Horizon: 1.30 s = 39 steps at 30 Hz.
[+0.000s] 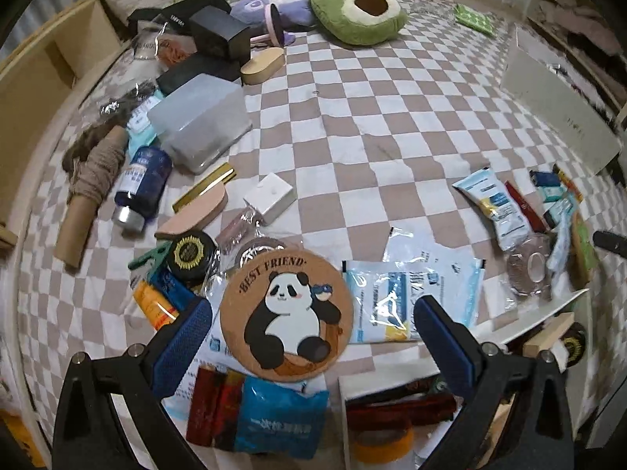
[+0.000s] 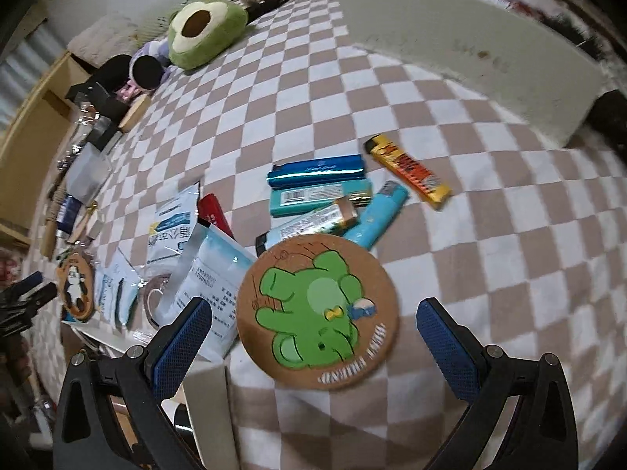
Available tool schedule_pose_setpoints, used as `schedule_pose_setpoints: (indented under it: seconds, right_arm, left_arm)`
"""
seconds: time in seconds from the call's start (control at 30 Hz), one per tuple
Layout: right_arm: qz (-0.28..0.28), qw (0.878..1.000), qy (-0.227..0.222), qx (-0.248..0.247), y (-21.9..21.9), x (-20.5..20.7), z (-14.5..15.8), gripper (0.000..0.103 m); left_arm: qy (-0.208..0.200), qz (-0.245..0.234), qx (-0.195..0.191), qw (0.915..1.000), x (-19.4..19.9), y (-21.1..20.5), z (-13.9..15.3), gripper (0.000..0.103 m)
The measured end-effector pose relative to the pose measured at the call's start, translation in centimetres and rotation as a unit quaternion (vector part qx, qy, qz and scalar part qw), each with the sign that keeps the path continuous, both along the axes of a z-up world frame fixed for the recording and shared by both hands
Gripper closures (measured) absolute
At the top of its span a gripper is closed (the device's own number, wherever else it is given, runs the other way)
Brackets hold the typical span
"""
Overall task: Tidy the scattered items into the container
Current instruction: 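Grasp the panda cork coaster with the left tool while the right grasps the green elephant coaster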
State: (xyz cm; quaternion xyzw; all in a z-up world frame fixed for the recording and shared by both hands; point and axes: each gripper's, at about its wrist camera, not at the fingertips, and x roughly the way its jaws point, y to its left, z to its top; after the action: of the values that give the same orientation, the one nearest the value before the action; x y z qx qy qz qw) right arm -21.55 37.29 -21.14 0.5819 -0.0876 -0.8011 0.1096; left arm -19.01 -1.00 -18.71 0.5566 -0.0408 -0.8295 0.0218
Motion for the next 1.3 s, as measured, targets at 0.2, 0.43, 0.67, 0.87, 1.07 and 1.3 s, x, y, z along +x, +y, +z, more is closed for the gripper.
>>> schedule_pose_setpoints:
  seconds: [0.2, 0.43, 0.67, 0.87, 1.07, 1.3]
  right_arm:
    - [0.075, 0.997, 0.014, 0.032, -1.7, -0.8, -1.0, 0.000]
    - [0.099, 0.994, -0.001, 0.051, -1.6, -1.1, -3.9, 0.000]
    - [0.044, 0.999, 0.010, 0.025, -0.5, -0.9, -3.5, 0.003]
    - [0.039, 0.999, 0.007, 0.025, -1.0, 0.9, -3.5, 0.003]
    - [0.039, 0.999, 0.002, 0.014, -0.9, 1.5, -3.5, 0.003]
    - [0.039, 0.999, 0.000, 0.013, -0.8, 1.6, -3.5, 0.003]
  left_arm:
    - [-0.005, -0.006, -0.003, 1.0000, -0.7, 0.1, -0.9, 0.000]
    - [-0.004, 0.005, 0.000, 1.0000, -1.5, -0.8, -1.2, 0.000]
    - [-0.002, 0.025, 0.003, 0.9997, -2.1, -1.2, -1.2, 0.000]
    - [0.001, -0.021, -0.085, 0.9962, -2.2, 0.7, -2.4, 0.000]
    - [-0.036, -0.052, -0.150, 0.9867, -2.0, 0.9, -4.6, 0.000]
    - [-0.067, -0.036, -0.135, 0.9880, -2.7, -0.3, -6.5, 0.000]
